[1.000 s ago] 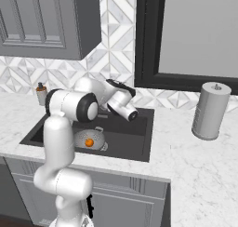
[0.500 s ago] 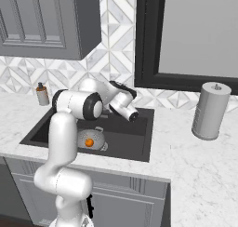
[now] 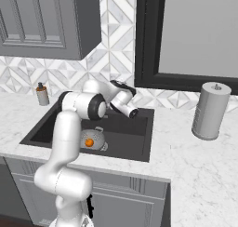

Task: Put the colander in the sink, put the tangerine in the colander, and turn on the sink faucet and pour water over the colander.

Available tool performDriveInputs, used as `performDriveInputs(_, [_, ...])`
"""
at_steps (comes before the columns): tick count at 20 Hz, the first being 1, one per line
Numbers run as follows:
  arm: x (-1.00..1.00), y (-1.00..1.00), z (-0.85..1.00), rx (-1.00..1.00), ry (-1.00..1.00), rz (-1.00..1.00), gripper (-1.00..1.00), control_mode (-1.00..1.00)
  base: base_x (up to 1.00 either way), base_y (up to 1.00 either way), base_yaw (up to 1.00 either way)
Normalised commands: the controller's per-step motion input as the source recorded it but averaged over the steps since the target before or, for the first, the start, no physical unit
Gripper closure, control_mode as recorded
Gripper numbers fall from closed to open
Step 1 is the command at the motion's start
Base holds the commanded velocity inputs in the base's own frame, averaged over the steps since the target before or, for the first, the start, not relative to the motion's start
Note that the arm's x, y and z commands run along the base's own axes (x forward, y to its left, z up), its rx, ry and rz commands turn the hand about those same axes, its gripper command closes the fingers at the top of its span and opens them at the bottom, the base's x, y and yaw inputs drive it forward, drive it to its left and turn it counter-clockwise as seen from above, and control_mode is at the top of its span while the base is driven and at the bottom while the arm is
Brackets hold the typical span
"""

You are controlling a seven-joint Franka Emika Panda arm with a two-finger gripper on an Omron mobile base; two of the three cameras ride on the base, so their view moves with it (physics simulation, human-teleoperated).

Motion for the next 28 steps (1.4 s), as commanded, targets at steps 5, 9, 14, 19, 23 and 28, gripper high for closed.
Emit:
performDriveInputs(5, [0.41, 0.00, -0.12, 0.00, 0.00, -0.01, -1.00, -1.00, 0.00, 0.00, 0.00])
performDriveInputs(9, [0.36, 0.00, -0.24, 0.00, 0.00, -0.01, -1.00, -1.00, 0.00, 0.00, 0.00])
performDriveInputs(14, [0.28, 0.00, -0.21, 0.00, 0.00, -0.01, -1.00, -1.00, 0.00, 0.00, 0.00])
performDriveInputs(19, [0.16, -0.01, -0.05, 0.00, -0.02, -0.07, 1.00, -1.00, 0.00, 0.00, 0.00])
performDriveInputs(23, [0.12, -0.32, 0.00, 0.07, -0.07, -0.10, 1.00, -1.00, 0.00, 0.00, 0.00])
performDriveInputs(28, [0.23, -0.84, 0.00, 0.15, -0.04, -0.11, 1.00, -1.00, 0.00, 0.00, 0.00])
